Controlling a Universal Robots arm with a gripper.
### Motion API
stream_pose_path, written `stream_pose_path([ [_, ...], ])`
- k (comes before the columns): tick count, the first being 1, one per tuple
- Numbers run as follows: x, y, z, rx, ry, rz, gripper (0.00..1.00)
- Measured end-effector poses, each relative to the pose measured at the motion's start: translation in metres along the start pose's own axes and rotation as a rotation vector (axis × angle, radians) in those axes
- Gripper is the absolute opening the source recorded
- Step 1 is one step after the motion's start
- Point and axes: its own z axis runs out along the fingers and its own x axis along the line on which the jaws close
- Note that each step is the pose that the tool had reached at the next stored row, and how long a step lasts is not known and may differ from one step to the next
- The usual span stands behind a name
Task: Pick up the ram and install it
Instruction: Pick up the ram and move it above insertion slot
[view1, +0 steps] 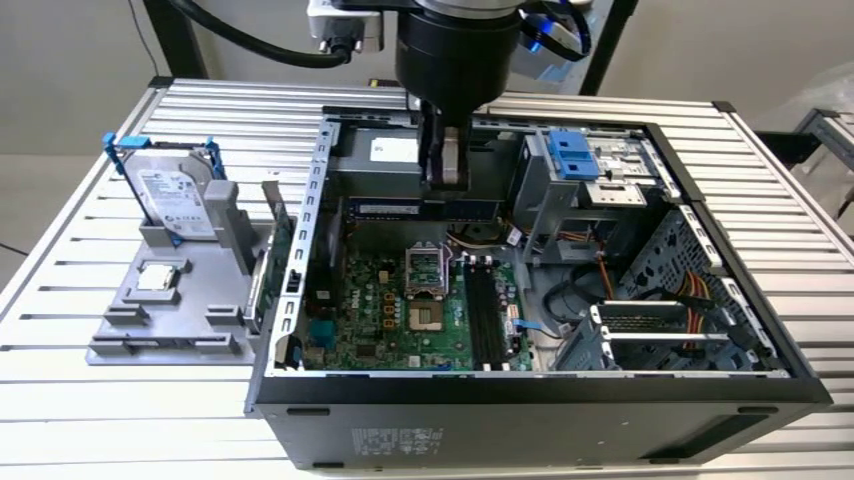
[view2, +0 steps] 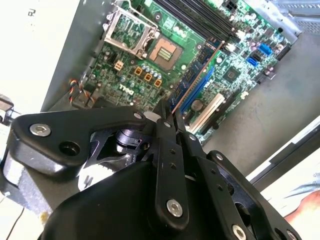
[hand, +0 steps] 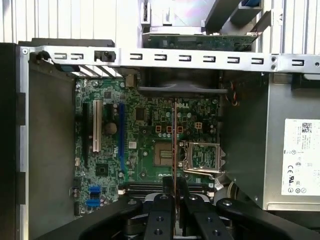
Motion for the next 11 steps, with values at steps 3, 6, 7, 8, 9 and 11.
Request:
stream_pose_path([
  [3, 0.0, -0.0038, -0.0001, -0.0001, 0.0001, 0.0, 0.0],
  [6, 0.0, -0.0069, -0.0002, 0.0, 0.0, 0.0, 0.0],
  [7, 0.0, -0.0079, -0.0002, -0.0001, 0.0, 0.0, 0.0],
  [8, 0.0, -0.0089, -0.0002, 0.0, 0.0, 0.0, 0.0],
  [9, 0.0, -0.0099, -0.0002, -0.0001, 0.0, 0.0, 0.0],
  [11, 0.0, -0.0122, -0.0003, -0.0001, 0.0, 0.0, 0.0],
])
